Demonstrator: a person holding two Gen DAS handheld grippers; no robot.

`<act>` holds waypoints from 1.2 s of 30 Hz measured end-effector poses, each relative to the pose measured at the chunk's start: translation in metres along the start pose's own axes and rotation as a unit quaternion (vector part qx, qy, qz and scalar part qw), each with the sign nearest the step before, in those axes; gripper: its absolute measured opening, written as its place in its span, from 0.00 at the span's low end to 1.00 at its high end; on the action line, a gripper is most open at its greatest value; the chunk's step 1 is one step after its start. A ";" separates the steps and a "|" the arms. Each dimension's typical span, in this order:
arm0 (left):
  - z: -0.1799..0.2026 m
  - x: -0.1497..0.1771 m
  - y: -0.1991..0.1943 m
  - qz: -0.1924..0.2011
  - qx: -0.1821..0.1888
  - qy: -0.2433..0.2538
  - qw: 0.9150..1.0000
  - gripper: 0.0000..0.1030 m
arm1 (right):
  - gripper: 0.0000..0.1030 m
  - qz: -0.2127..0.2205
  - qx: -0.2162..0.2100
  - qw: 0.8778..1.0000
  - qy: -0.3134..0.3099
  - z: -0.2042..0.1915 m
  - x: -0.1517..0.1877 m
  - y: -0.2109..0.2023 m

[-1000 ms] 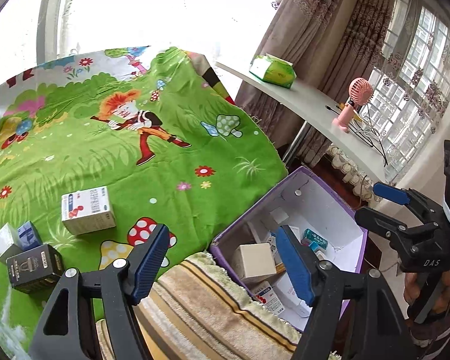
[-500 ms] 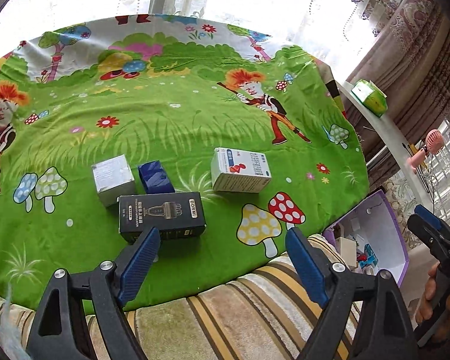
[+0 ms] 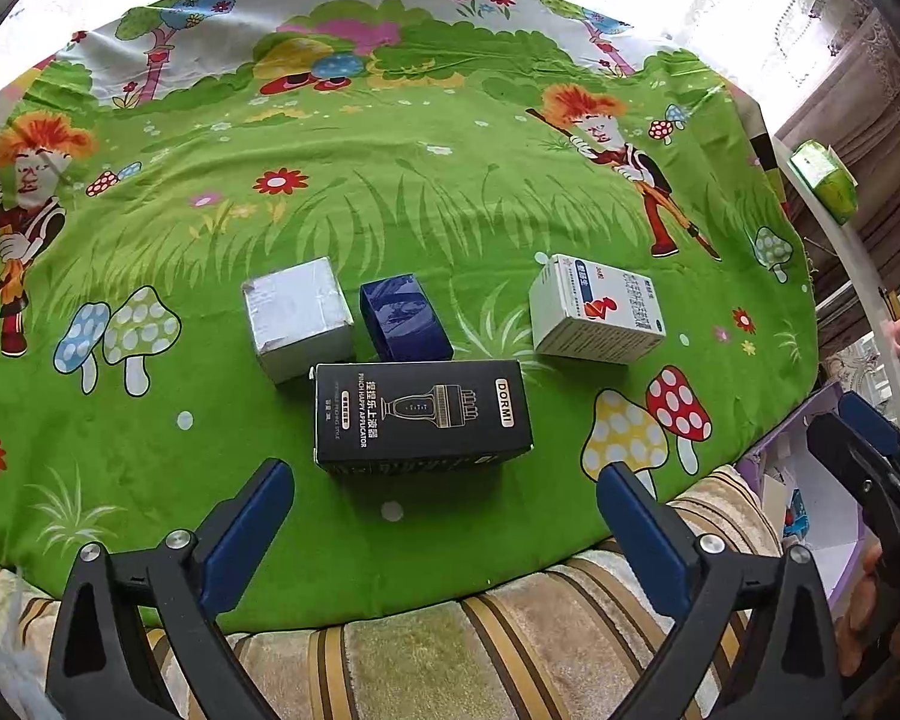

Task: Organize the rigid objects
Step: 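Grasp black DORMI box with left tool while right tool grasps white medicine box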

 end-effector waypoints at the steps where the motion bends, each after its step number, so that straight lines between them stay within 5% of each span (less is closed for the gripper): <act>1: 0.000 -0.002 0.003 -0.003 -0.004 0.000 1.000 0.99 | 0.99 -0.003 -0.001 1.000 -0.003 -0.004 -0.002 0.004; 12: -0.011 -0.015 0.027 -0.027 -0.005 -0.017 0.999 0.99 | 0.99 -0.029 0.000 0.999 -0.026 -0.025 -0.017 0.040; 16: -0.012 -0.016 0.032 -0.031 -0.002 -0.014 0.999 0.87 | 0.99 -0.034 0.000 0.999 -0.029 -0.029 -0.021 0.047; 19: -0.013 -0.016 0.032 -0.026 0.005 -0.016 1.000 0.86 | 0.99 -0.040 0.003 0.999 -0.030 -0.034 -0.024 0.054; 28: -0.035 -0.007 0.010 0.028 0.020 -0.063 0.997 0.85 | 0.99 -0.050 0.005 0.998 -0.033 -0.055 -0.035 0.072; 36: -0.063 -0.003 -0.017 0.103 0.010 -0.120 0.987 0.85 | 0.99 -0.064 0.026 0.997 -0.046 -0.071 -0.042 0.092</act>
Point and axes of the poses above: each gripper's, at about its wrist camera, not at the fingertips, and y roughly the way its jaws point, z to its right, x to its underside, the point moved 8 cm from there along y, roughly the way its jaws point, and after that the axes turned 11 degrees about -z, right-handed, at the moved point
